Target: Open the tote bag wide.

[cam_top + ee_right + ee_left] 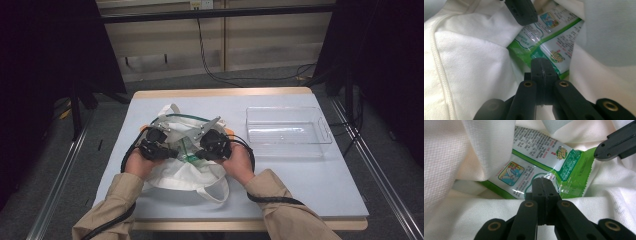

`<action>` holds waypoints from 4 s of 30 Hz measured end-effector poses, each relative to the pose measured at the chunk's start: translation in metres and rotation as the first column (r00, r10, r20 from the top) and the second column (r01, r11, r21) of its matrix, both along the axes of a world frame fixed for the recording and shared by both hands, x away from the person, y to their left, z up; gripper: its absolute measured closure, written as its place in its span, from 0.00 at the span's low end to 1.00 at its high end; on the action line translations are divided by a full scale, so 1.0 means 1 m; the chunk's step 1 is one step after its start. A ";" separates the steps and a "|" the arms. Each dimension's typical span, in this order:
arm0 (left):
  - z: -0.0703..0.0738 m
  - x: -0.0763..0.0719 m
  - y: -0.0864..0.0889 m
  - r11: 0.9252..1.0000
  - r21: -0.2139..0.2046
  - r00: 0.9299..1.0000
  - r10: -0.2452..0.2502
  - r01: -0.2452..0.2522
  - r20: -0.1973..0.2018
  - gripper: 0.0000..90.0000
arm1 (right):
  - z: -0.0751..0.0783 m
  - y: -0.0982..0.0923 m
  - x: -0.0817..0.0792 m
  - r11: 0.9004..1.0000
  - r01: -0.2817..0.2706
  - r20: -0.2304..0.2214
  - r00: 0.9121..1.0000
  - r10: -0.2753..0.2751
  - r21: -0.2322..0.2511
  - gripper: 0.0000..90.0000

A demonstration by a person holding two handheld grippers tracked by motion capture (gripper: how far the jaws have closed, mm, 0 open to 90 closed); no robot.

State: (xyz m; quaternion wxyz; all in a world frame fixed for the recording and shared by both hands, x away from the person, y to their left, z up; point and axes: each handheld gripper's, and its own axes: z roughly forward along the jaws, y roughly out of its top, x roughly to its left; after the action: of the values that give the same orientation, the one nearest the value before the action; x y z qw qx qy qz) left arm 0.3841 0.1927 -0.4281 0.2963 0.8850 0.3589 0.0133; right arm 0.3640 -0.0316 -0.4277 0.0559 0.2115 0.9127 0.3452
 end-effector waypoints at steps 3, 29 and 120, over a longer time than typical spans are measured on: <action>0.000 0.000 0.000 1.000 -0.005 1.000 0.000 0.000 0.000 1.00 | -0.001 0.002 -0.002 1.000 -0.001 0.020 1.000 0.001 -0.001 0.89; 0.002 0.002 0.000 1.000 0.011 0.999 -0.014 0.013 0.031 1.00 | -0.014 0.013 -0.001 0.989 -0.096 0.007 0.995 0.098 -0.113 1.00; 0.013 -0.004 0.006 0.995 -0.055 0.994 0.083 -0.079 0.075 0.93 | 0.021 -0.014 0.016 0.996 0.088 -0.094 0.992 -0.088 0.000 1.00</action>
State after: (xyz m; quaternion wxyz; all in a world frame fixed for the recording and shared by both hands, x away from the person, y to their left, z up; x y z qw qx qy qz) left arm 0.3802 0.1991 -0.4155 0.3321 0.8606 0.3829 0.0502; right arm 0.3799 -0.0456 -0.4068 0.0275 0.2679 0.9034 0.3338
